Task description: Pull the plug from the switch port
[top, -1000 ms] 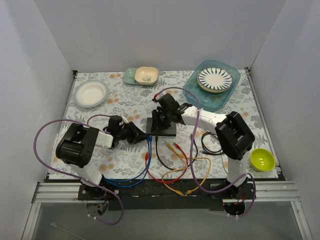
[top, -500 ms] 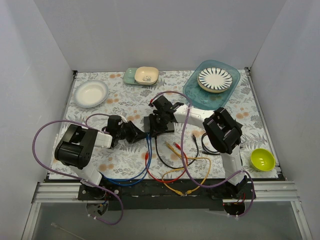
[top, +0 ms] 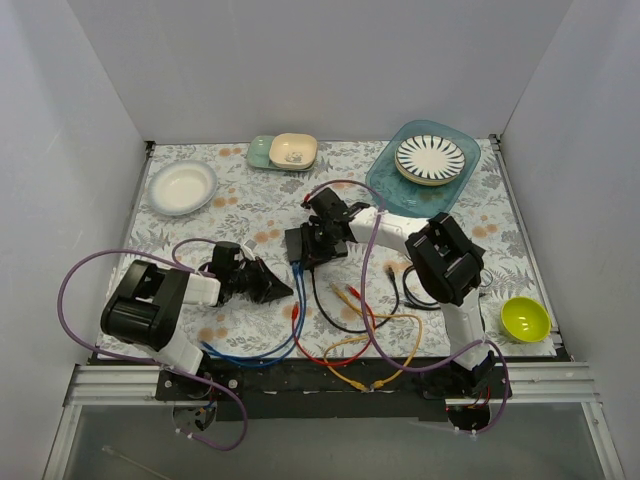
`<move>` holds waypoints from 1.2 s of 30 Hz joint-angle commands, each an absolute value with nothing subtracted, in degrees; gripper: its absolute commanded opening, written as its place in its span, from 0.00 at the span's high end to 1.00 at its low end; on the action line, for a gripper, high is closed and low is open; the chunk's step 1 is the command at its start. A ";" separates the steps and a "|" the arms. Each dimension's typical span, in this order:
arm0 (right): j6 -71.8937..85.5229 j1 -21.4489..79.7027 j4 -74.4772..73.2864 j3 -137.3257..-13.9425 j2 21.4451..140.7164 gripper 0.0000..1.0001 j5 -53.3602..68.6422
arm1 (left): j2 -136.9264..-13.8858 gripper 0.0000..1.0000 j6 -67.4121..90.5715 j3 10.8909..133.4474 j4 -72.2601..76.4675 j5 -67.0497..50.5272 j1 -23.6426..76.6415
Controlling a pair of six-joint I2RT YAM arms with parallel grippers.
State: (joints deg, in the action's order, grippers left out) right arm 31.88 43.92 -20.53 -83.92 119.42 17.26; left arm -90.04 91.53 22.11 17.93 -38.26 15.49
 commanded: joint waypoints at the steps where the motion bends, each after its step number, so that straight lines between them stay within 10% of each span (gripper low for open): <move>1: 31.55 43.15 -18.90 -83.24 119.63 0.71 12.31 | -86.50 1.00 89.29 20.57 9.06 -34.20 15.64; 15: 30.76 41.49 -12.41 -65.67 99.51 0.56 10.55 | -78.56 0.66 93.59 35.76 3.06 -21.09 15.21; 36: 44.56 33.93 12.65 -57.30 108.89 0.57 24.60 | -101.52 0.68 94.40 50.36 13.72 -31.91 16.88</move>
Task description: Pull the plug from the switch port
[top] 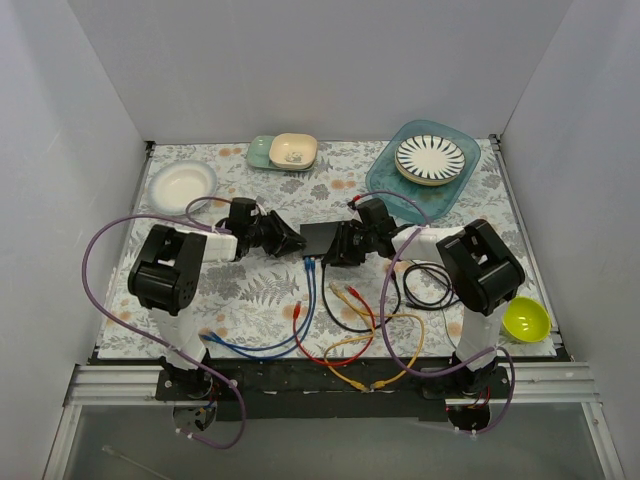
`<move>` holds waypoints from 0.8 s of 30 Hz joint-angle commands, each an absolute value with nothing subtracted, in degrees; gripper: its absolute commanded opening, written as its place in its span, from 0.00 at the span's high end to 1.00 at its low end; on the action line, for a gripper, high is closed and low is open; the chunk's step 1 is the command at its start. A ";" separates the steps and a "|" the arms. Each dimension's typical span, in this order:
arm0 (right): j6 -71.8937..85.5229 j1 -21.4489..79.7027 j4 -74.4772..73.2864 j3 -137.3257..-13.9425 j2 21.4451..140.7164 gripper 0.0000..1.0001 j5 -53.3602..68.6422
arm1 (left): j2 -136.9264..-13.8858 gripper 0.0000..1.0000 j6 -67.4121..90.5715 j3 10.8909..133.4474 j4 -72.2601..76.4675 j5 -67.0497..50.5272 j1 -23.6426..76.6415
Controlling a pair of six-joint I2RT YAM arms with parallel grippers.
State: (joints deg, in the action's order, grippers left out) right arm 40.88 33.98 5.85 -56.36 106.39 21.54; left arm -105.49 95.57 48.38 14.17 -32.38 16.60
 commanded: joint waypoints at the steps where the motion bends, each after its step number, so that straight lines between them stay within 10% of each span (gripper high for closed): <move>1: 44.82 33.93 12.66 -57.83 109.24 0.57 24.70 | -100.38 0.68 93.96 51.49 12.49 -28.60 16.87; 24: 58.88 32.78 19.51 -50.27 108.28 0.57 19.78 | -116.46 0.71 92.99 60.47 13.10 -34.80 21.45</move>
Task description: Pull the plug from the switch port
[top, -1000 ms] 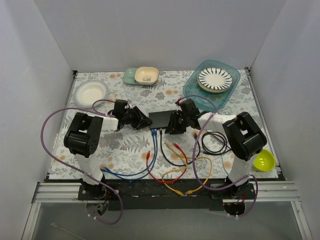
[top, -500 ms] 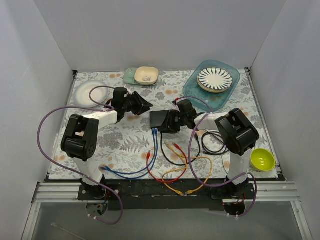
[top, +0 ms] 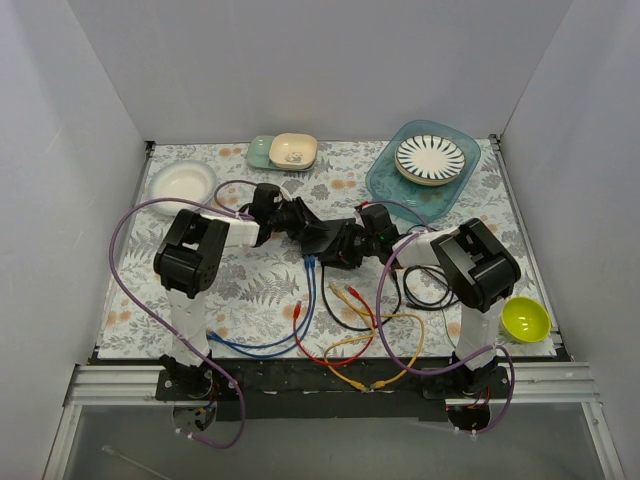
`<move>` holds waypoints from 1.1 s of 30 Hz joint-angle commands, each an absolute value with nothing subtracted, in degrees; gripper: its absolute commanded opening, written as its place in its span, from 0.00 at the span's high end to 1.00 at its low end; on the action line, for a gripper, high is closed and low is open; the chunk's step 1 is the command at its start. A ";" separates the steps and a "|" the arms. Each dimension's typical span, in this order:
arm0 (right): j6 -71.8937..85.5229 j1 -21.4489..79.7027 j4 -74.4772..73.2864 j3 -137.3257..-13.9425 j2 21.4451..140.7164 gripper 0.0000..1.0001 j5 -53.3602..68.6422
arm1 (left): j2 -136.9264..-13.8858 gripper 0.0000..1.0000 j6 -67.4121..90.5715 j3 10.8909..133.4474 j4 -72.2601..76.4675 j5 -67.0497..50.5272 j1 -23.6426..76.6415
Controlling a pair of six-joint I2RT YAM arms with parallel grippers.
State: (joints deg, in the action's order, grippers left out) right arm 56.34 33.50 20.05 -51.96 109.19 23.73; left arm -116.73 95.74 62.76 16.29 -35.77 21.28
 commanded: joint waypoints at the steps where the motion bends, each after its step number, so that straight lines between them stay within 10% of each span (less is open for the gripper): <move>1: 59.06 32.78 19.51 -50.01 108.37 0.57 19.51 | -116.63 0.71 92.64 59.69 12.40 -34.54 21.45; 33: 70.84 30.85 31.82 -48.78 116.63 0.73 19.60 | -112.15 0.73 90.53 51.86 11.95 -34.45 21.45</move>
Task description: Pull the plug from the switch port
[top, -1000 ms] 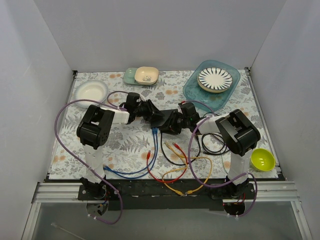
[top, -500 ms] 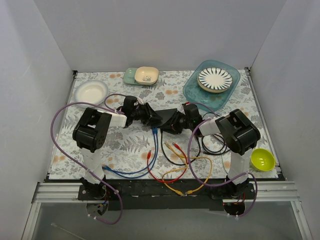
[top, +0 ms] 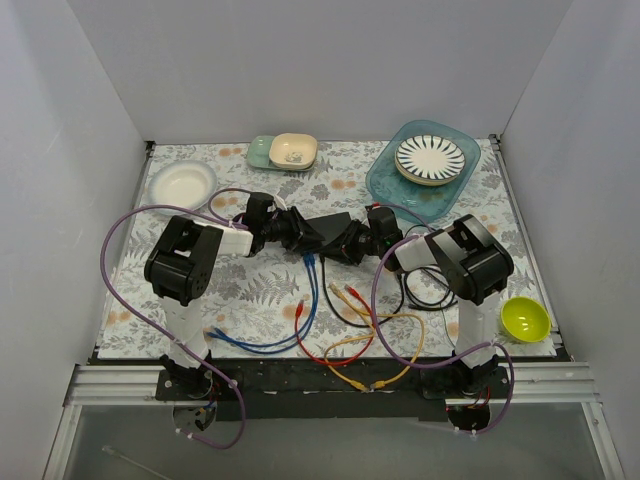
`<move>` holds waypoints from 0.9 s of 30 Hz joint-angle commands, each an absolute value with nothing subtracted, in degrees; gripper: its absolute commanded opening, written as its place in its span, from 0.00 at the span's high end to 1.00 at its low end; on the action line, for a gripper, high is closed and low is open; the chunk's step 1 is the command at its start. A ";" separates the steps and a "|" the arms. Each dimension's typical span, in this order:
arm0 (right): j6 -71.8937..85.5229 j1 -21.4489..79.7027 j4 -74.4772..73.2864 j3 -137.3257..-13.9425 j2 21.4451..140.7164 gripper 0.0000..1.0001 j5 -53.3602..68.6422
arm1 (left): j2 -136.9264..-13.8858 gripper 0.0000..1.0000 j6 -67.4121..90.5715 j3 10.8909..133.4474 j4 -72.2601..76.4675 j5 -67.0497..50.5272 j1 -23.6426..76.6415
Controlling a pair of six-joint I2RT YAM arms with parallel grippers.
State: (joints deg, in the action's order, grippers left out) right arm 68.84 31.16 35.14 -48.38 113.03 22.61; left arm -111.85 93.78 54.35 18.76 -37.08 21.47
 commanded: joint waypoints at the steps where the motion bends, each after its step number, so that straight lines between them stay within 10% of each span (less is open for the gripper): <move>1: 70.84 30.94 31.82 -48.87 116.72 0.76 19.51 | -112.15 0.73 90.44 51.77 11.87 -34.45 21.45; 11: 68.82 31.73 31.38 -48.25 117.25 0.99 20.92 | -112.15 0.73 90.97 50.63 13.01 -35.07 21.45; 27: 60.56 33.66 27.08 -44.65 113.21 0.99 23.56 | -108.03 0.72 97.81 47.73 23.52 -33.22 19.87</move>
State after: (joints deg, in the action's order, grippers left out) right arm 65.49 31.83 36.80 -48.07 113.62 23.18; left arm -111.31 96.05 51.00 21.65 -39.57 21.52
